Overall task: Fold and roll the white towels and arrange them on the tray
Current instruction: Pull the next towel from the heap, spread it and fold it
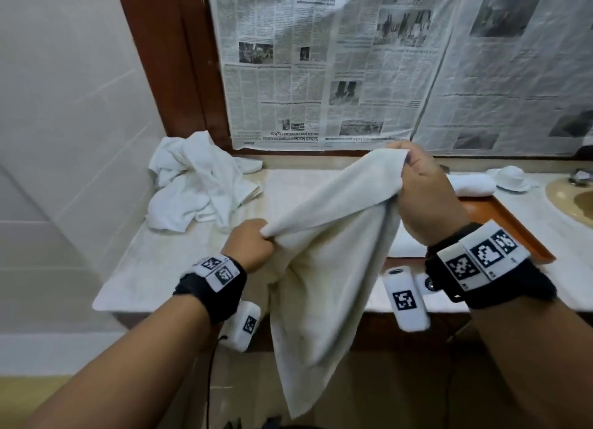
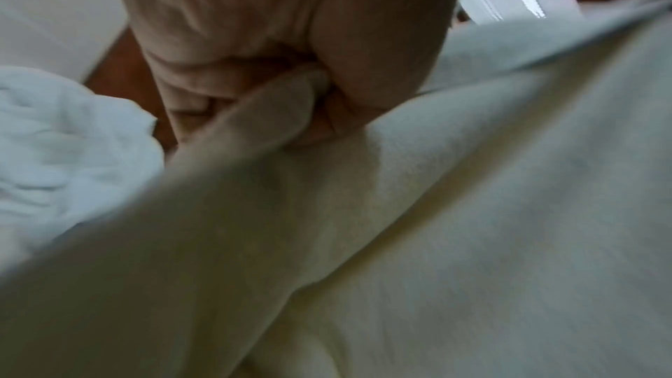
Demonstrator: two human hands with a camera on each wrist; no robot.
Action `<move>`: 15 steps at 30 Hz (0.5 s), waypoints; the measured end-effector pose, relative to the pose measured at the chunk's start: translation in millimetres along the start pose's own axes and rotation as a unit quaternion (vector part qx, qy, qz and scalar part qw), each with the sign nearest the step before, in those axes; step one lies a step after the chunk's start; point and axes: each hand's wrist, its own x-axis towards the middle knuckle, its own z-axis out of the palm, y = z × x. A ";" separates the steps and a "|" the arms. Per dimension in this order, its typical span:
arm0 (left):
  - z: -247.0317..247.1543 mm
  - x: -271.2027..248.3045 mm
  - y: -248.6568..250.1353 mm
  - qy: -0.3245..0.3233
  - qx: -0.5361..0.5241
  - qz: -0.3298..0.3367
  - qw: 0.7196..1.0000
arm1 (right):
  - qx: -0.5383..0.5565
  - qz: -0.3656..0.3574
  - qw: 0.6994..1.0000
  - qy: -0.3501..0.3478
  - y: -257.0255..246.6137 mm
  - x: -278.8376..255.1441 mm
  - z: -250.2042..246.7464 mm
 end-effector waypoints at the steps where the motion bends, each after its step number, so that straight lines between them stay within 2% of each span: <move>1: -3.9 0.4 -9.0 0.043 -0.011 -0.026 0.999 | -0.002 0.012 1.000 0.011 0.6 1.1 -2.5; 3: -17.0 -0.7 -27.4 0.110 -0.033 -0.077 0.990 | -0.018 0.038 0.998 0.046 7.5 2.5 -10.7; 5: -31.7 -4.4 -50.2 0.138 -0.014 -0.128 0.982 | -0.051 0.058 0.995 0.056 16.4 4.0 -22.3; 7: -45.8 -12.7 -68.7 0.143 0.021 -0.170 0.975 | -0.139 0.092 0.986 0.021 21.9 1.2 -33.6; 8: -52.2 -17.0 -73.7 0.147 0.033 -0.176 0.973 | -0.203 0.113 0.972 -0.037 25.9 -1.5 -39.0; 9: -59.0 -20.6 -73.6 0.157 0.037 -0.169 0.972 | -0.265 0.134 0.947 -0.123 25.5 -7.2 -41.5; 10: -66.6 -23.5 -69.2 0.166 0.031 -0.152 0.974 | -0.322 0.155 0.908 -0.217 25.4 -14.2 -42.1; 11: -74.4 -25.9 -60.9 0.173 0.023 -0.126 0.977 | -0.381 0.169 0.859 -0.298 26.5 -21.3 -42.1; 12: -82.6 -27.0 -50.4 0.170 0.015 -0.097 0.981 | -0.423 0.177 0.817 -0.350 29.5 -26.8 -41.9; 13: -90.6 -28.0 -38.8 0.157 0.011 -0.070 0.985 | -0.450 0.182 0.789 -0.376 31.4 -30.7 -39.4; 15: -104.4 -29.6 -18.6 0.121 -0.007 -0.023 0.992 | -0.482 0.186 0.769 -0.375 35.4 -29.5 -36.7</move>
